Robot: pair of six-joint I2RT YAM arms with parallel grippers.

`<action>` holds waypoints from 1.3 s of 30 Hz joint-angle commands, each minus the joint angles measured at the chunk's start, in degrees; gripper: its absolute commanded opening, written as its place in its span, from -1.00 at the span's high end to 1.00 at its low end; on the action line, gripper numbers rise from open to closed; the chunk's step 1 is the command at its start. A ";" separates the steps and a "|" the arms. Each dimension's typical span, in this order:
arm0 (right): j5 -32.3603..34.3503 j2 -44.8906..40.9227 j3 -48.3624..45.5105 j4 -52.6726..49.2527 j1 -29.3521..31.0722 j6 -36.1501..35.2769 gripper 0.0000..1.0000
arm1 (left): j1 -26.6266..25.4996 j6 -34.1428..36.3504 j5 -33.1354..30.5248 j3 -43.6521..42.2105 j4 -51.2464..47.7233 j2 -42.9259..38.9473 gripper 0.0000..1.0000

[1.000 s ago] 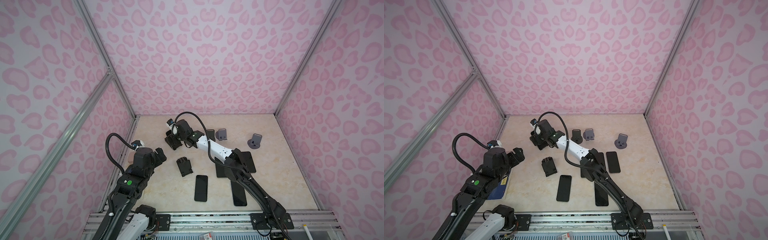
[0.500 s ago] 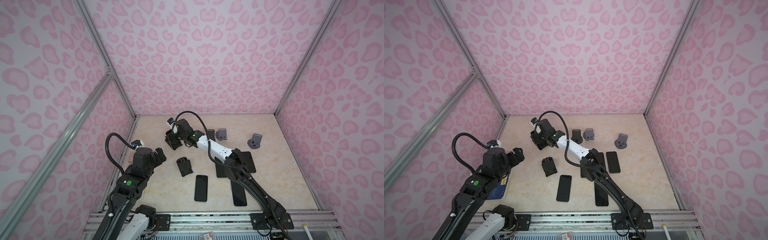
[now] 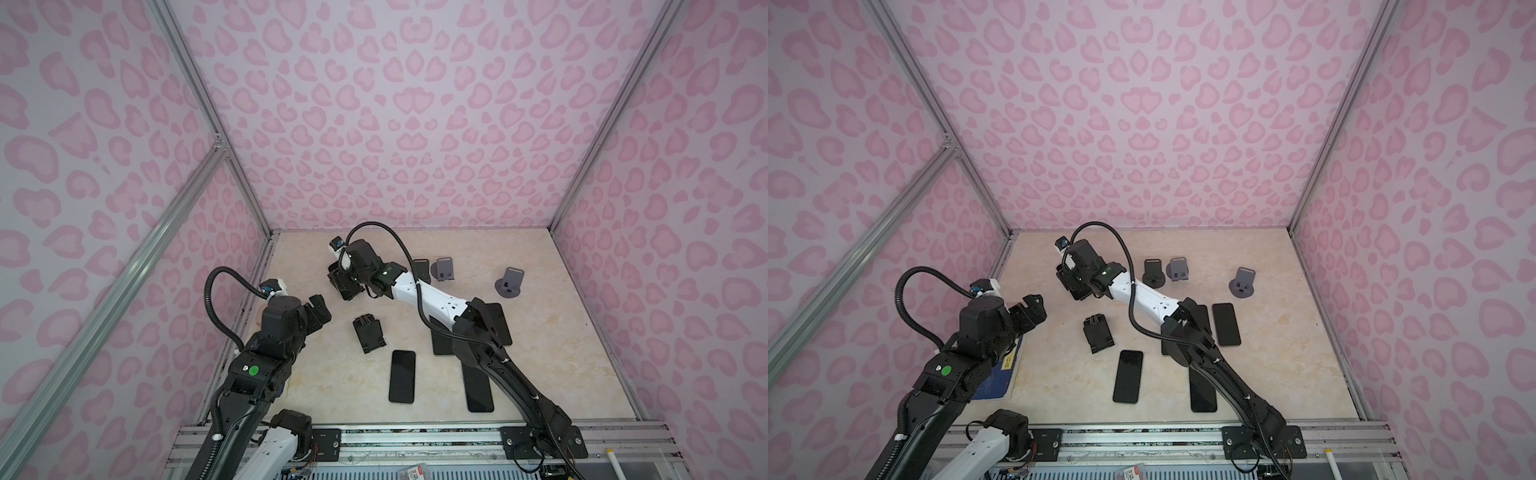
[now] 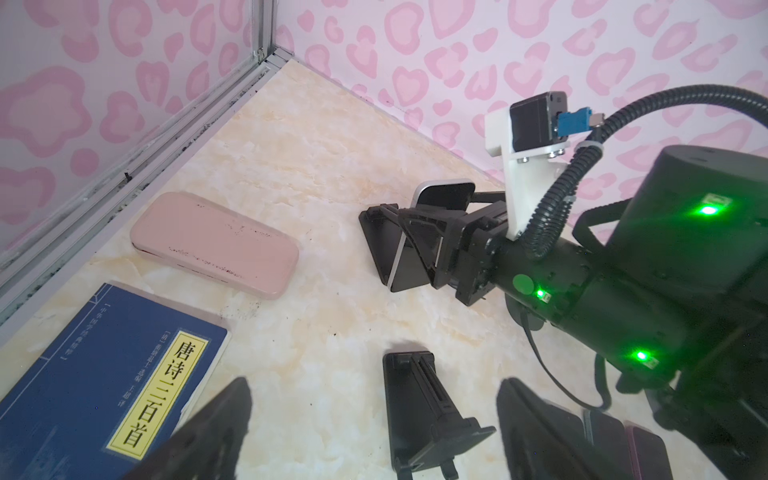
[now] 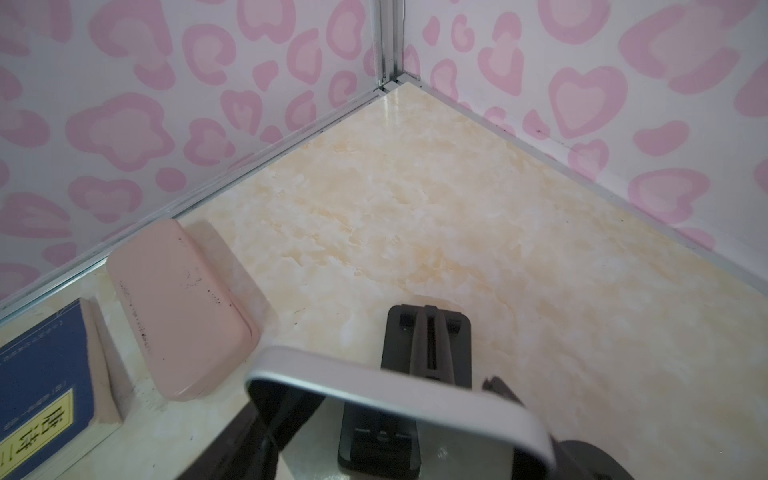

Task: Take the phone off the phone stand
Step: 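Close the right gripper on the white-edged phone and lift it off, then carry the white-edged phone toward the flat phones and lower it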

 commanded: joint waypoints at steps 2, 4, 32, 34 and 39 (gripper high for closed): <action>3.03 -3.19 -4.71 5.78 -0.14 0.20 -0.33 | 0.01 0.61 0.39 0.65 0.22 -0.30 -0.91; 3.37 -4.65 -6.71 6.98 -0.08 0.50 -0.33 | 0.01 0.66 0.52 0.60 0.24 -0.47 -0.91; 25.27 -32.94 -31.53 -0.67 0.10 11.79 -0.26 | 0.05 -1.34 3.76 0.38 4.58 -0.24 -0.93; 27.78 -34.38 -33.80 -1.35 0.41 14.17 -0.25 | 0.01 -1.83 4.63 0.24 5.07 0.22 -0.94; 27.81 -37.89 -40.24 -2.35 0.35 21.41 -0.24 | 0.04 -1.90 5.62 -0.42 5.73 0.96 -0.96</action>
